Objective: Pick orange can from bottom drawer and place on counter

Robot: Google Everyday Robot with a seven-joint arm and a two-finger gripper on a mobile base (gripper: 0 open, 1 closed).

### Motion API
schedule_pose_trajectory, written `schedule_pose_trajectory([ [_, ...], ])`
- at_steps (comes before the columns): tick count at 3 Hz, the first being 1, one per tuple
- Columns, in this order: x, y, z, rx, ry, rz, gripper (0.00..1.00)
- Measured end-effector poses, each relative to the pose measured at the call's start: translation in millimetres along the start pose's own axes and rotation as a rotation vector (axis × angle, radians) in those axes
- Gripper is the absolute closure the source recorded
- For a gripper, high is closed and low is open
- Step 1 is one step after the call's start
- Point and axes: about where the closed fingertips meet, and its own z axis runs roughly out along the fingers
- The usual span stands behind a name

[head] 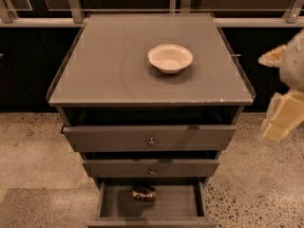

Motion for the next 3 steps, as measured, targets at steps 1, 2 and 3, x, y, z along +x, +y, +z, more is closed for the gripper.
schedule_pose_trajectory([
  [1, 21.8, 35.2, 51.2, -0.044, -0.127, 0.096, 0.0],
  [2, 26.5, 79.4, 131.3, -0.137, -0.282, 0.226, 0.0],
  [3, 32.5, 98.4, 168.0, -0.16, -0.304, 0.288, 0.0],
])
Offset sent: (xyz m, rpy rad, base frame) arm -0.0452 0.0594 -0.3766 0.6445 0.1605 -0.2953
